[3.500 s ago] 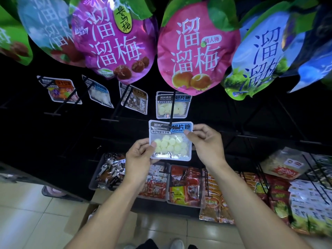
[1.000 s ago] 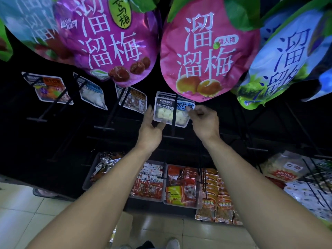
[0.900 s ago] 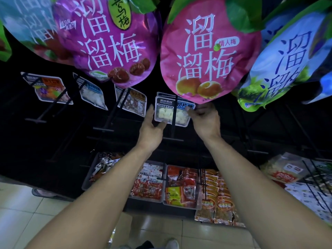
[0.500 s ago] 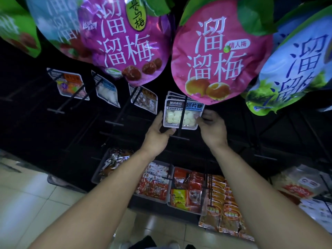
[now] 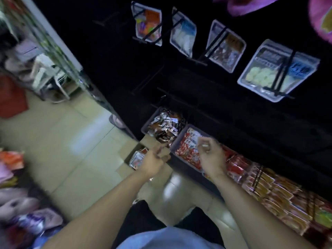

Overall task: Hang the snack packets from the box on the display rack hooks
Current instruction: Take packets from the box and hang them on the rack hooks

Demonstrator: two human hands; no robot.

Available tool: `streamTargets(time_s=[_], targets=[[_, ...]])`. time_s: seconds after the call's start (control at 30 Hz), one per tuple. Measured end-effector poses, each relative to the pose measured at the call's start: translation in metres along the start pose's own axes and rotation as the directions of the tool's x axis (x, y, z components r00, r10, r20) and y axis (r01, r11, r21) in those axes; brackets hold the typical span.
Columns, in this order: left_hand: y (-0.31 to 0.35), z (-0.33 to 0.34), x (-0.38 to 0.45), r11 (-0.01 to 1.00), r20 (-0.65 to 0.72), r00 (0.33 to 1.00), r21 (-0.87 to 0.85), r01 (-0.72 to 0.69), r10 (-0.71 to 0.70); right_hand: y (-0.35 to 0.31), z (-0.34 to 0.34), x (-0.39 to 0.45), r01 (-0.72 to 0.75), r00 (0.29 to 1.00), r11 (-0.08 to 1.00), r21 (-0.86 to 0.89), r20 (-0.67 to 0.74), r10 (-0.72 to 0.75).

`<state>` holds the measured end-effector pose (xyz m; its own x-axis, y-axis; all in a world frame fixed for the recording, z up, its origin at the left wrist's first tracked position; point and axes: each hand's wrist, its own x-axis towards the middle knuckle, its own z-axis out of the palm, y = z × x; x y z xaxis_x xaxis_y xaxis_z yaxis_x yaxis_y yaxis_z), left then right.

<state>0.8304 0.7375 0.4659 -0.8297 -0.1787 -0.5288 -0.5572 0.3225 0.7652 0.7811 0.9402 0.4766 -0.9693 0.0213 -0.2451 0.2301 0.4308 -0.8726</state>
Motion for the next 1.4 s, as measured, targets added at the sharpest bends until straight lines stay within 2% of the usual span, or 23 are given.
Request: streamTargets(time_s=[0.03, 0.1, 0.2, 0.33, 0.5, 0.67, 0.83, 1.03, 1.1, 1.17, 1.27, 1.4], targets=[[-0.021, -0.010, 0.000, 0.998, -0.013, 0.999, 0.040, 0.053, -0.053, 0.008, 0.020, -0.002, -0.025, 0.990, 0.995, -0.091, 0.138, 0.037], [-0.061, -0.029, -0.001, 0.980, -0.035, 0.987, 0.117, 0.162, -0.158, 0.023, 0.060, -0.007, -0.049, 0.920, 0.967, -0.251, 0.366, 0.142], [-0.115, -0.057, 0.006, 0.931, 0.019, 0.964, 0.264, 0.252, -0.266, 0.046, 0.118, -0.015, -0.069, 0.828, 0.930, -0.361, 0.499, 0.256], [-0.183, -0.092, 0.036, 0.870, 0.059, 0.923, 0.362, 0.334, -0.379, 0.077, 0.194, -0.015, -0.150, 0.807, 0.891, -0.429, 0.467, 0.361], [-0.235, -0.124, 0.087, 0.843, 0.158, 0.914, 0.468, 0.264, -0.374, 0.119, 0.274, -0.001, -0.289, 0.750, 0.824, -0.487, 0.419, 0.511], [-0.287, -0.130, 0.161, 0.828, 0.229, 0.925, 0.544, 0.136, -0.302, 0.165, 0.362, 0.053, -0.303, 0.725, 0.810, -0.501, 0.430, 0.537], [-0.354, -0.111, 0.234, 0.809, 0.249, 0.948, 0.588, 0.013, -0.196, 0.227, 0.444, 0.125, -0.210, 0.724, 0.807, -0.553, 0.467, 0.508], [-0.431, -0.088, 0.269, 0.804, 0.209, 0.961, 0.594, 0.022, -0.180, 0.302, 0.507, 0.173, -0.074, 0.712, 0.752, -0.655, 0.494, 0.500], [-0.443, -0.083, 0.268, 0.813, 0.198, 0.965, 0.582, 0.027, -0.174, 0.317, 0.509, 0.163, -0.023, 0.778, 0.746, -0.666, 0.457, 0.431], [-0.444, -0.080, 0.264, 0.850, 0.142, 0.980, 0.525, 0.046, -0.141, 0.326, 0.503, 0.144, -0.013, 0.840, 0.792, -0.610, 0.423, 0.339], [-0.443, -0.078, 0.266, 0.896, 0.088, 0.987, 0.435, 0.085, -0.136, 0.334, 0.485, 0.115, 0.004, 0.881, 0.866, -0.500, 0.411, 0.234], [-0.447, -0.078, 0.277, 0.913, 0.113, 0.987, 0.403, 0.059, -0.114, 0.331, 0.463, 0.092, 0.026, 0.909, 0.882, -0.471, 0.378, 0.176]])
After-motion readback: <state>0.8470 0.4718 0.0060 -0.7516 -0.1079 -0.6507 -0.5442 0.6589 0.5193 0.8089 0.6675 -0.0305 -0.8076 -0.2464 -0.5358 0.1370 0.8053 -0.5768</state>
